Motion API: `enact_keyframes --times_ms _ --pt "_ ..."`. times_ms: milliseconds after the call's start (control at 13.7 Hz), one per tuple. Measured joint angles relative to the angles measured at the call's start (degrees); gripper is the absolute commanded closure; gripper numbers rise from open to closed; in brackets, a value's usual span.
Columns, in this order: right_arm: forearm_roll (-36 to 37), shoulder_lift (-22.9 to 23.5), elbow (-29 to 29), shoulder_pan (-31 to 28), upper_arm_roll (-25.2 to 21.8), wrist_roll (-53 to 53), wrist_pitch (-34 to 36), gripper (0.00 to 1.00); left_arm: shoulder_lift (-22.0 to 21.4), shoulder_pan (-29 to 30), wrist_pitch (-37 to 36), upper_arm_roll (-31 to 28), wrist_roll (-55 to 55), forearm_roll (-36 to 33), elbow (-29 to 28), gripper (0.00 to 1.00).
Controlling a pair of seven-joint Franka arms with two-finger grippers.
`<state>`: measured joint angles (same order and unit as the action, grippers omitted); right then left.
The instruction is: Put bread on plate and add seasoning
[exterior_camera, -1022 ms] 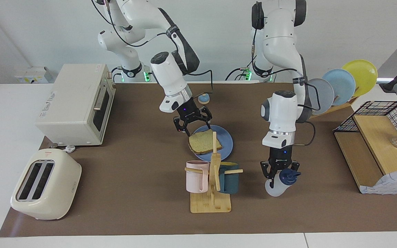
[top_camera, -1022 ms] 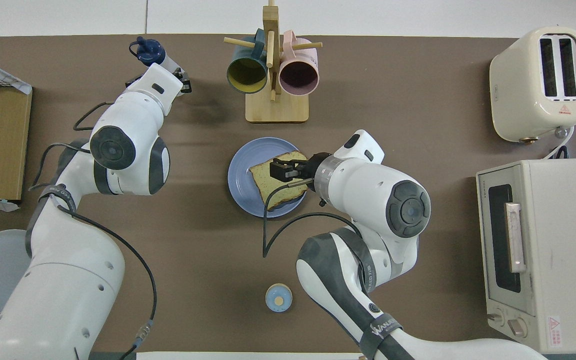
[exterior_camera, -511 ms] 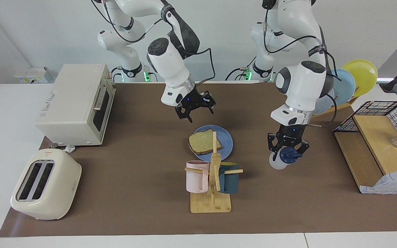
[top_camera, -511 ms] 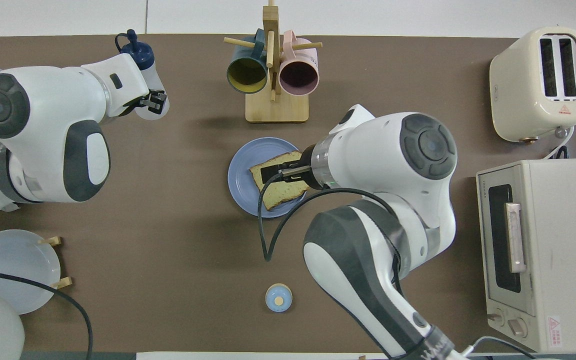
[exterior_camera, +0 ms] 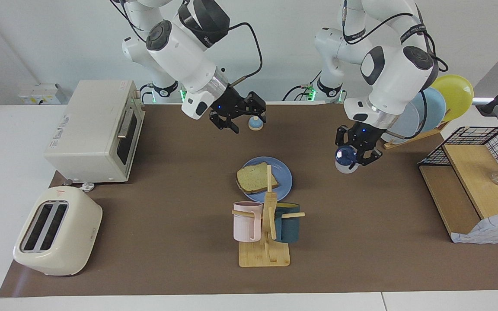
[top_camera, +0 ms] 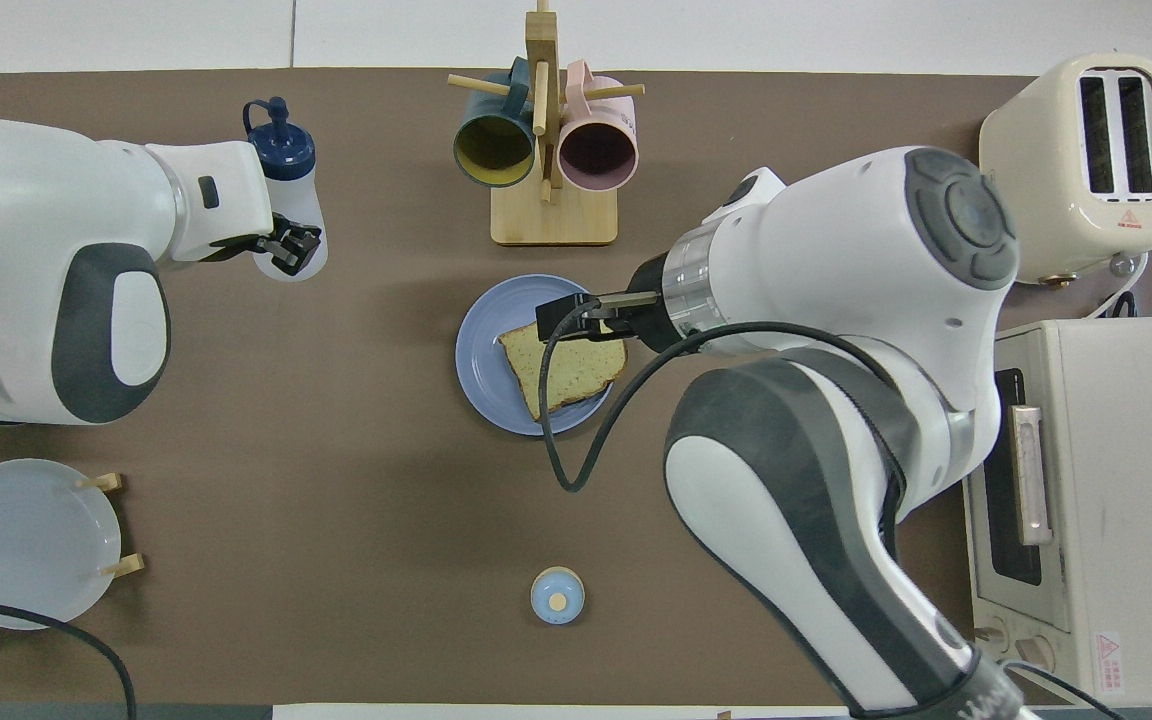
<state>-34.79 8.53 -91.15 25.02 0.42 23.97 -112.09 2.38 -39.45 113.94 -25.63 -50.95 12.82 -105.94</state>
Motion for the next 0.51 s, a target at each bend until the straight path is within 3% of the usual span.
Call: enact_keyframes --times_ms 292,511 --pt "-2.4 0.0 1.4 1.0 0.6 5.5 0.0 0.0 -3.6 -3.4 -7.3 0.6 -5.5 -2.1 -1.2 1.0" --pt "-4.4 -0.1 1.9 1.2 0.6 9.0 -0.2 0.19 -5.5 -8.9 -8.1 0.9 -5.5 -3.8 -3.5 1.0"
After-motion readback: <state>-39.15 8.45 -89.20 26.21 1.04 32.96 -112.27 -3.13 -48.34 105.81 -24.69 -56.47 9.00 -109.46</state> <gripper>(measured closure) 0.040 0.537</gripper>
